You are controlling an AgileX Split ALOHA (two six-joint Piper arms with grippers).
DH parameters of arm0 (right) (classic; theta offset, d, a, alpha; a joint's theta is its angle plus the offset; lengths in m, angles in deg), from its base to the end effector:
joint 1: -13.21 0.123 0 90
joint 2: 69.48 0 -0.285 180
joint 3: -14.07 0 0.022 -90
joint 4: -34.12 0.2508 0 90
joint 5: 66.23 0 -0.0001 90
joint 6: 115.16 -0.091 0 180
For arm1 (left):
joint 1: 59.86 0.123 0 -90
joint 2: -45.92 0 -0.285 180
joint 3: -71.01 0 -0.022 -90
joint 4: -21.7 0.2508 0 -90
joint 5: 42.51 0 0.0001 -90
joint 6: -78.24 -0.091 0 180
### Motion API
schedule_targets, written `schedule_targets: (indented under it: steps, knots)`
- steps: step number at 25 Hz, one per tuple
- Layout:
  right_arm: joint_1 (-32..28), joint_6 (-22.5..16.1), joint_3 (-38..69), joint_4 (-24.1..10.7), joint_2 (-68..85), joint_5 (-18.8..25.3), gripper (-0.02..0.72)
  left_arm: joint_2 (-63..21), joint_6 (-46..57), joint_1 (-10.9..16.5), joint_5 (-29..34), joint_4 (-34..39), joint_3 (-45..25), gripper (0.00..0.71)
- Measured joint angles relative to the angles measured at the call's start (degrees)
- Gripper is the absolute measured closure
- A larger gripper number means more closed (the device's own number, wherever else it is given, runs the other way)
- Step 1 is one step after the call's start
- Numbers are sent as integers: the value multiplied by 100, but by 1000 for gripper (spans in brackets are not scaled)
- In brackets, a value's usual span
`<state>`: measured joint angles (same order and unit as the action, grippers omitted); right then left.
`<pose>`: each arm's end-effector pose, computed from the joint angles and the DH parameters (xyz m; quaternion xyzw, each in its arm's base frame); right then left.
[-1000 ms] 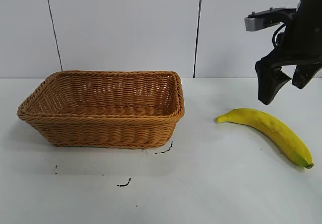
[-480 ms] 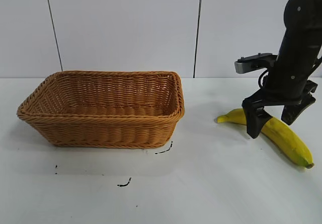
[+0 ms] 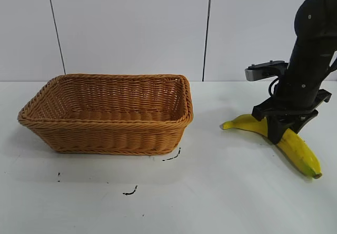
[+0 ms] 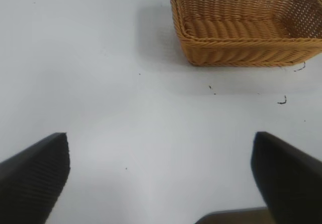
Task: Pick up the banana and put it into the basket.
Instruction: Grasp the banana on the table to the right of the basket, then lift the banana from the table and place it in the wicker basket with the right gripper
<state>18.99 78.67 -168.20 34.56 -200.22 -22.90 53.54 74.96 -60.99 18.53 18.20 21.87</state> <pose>0.4068 0.0417 0.1101 -0.1673 0.9833 -0.0022 0.0715 -0.0045 -0.0048 0.2743 0.0341 0.8552 -0.0208 0.5168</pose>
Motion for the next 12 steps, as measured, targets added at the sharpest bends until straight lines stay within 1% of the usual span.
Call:
schedule_targets:
  steps: [2,5,9,12]
  knots:
    - [0,0,-6,0,0,11,385,0,0,0,0,0,0,15]
    - [0,0,-120,-44,35,272,385,0,0,0,0,0,0,15]
    - [0,0,-584,-44,300,886,385,0,0,0,0,0,0,15]
    - [0,0,-1171,-44,568,1500,385,0,0,0,0,0,0,15]
